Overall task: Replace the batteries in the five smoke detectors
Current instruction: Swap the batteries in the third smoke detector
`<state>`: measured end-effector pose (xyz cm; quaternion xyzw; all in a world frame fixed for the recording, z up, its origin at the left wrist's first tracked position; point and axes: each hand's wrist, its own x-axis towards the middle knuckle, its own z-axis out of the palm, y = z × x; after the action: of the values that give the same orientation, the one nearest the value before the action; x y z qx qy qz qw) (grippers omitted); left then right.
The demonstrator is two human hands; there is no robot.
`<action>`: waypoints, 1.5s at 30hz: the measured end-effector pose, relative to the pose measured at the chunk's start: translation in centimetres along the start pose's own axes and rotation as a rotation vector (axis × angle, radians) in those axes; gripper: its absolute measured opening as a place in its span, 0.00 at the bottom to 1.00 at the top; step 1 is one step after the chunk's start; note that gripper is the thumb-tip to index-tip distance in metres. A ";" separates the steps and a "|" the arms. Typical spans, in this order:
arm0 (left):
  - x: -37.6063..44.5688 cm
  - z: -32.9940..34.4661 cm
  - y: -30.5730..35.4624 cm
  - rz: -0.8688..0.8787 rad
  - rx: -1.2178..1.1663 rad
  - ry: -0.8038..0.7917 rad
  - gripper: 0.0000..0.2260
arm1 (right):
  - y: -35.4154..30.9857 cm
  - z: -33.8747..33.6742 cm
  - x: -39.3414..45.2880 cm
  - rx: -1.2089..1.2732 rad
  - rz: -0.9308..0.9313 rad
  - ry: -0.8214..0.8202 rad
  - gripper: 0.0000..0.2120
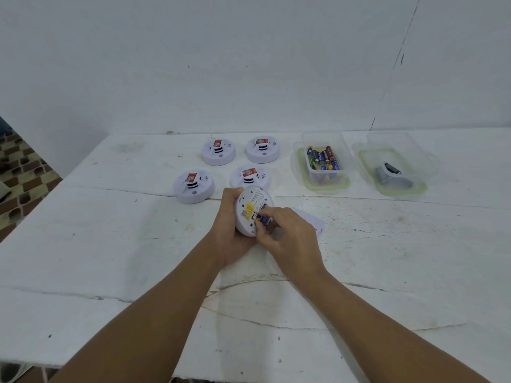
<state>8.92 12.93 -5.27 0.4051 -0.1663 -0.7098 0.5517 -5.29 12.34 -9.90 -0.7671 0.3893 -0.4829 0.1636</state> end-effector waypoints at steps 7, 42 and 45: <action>0.1 -0.1 0.1 -0.003 -0.001 0.023 0.20 | 0.1 0.1 0.1 0.000 0.000 0.000 0.11; 0.1 -0.1 0.1 -0.015 0.022 0.020 0.22 | 0.1 -0.3 0.5 0.052 0.082 -0.033 0.12; 0.2 -0.2 0.0 -0.013 0.037 0.029 0.21 | 0.1 -0.3 0.4 0.035 0.077 -0.026 0.12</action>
<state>9.09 12.78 -5.47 0.4267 -0.1685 -0.7043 0.5417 -5.54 11.96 -9.56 -0.7547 0.4080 -0.4730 0.2007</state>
